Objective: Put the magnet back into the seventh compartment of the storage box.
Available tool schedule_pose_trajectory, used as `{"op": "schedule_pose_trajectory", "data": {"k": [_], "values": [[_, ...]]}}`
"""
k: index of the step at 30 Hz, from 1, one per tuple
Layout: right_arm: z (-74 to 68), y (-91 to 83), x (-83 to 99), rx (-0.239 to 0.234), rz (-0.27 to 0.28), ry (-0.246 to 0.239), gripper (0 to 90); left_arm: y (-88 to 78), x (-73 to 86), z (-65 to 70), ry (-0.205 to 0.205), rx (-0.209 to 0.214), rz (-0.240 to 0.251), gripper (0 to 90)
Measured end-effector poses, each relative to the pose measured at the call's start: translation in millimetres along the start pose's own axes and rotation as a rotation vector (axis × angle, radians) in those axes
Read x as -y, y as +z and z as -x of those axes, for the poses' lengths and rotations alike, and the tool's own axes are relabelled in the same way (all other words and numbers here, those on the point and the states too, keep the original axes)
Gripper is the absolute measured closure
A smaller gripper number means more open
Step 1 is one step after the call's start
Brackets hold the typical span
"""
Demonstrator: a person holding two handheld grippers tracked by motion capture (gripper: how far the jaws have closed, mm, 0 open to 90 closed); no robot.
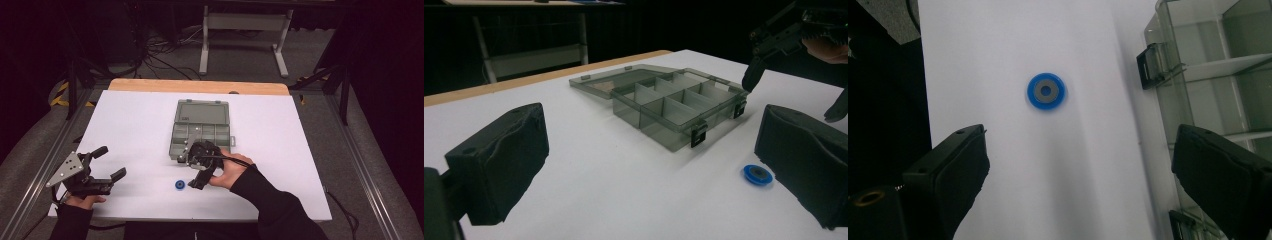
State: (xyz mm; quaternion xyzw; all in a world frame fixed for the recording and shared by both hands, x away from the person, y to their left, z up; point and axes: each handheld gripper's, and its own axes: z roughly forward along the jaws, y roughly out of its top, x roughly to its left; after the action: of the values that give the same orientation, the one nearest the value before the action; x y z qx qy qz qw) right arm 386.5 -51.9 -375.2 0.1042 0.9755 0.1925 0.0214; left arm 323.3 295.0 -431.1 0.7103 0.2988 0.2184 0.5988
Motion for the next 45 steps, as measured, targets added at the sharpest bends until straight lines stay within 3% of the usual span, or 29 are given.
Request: {"op": "schedule_pose_trajectory", "data": {"k": [27,45], "values": [[-11.8,49.8,-17.3,-0.056,-0.056,-0.044,8.5,-0.2,-0.3,0.0,0.009,0.007,-0.003,1.4],[-16.8,68.9,-21.2,-0.058,-0.076,-0.070,20.7,0.2,-0.3,0.0,0.010,0.013,-0.006,1.4]]}}
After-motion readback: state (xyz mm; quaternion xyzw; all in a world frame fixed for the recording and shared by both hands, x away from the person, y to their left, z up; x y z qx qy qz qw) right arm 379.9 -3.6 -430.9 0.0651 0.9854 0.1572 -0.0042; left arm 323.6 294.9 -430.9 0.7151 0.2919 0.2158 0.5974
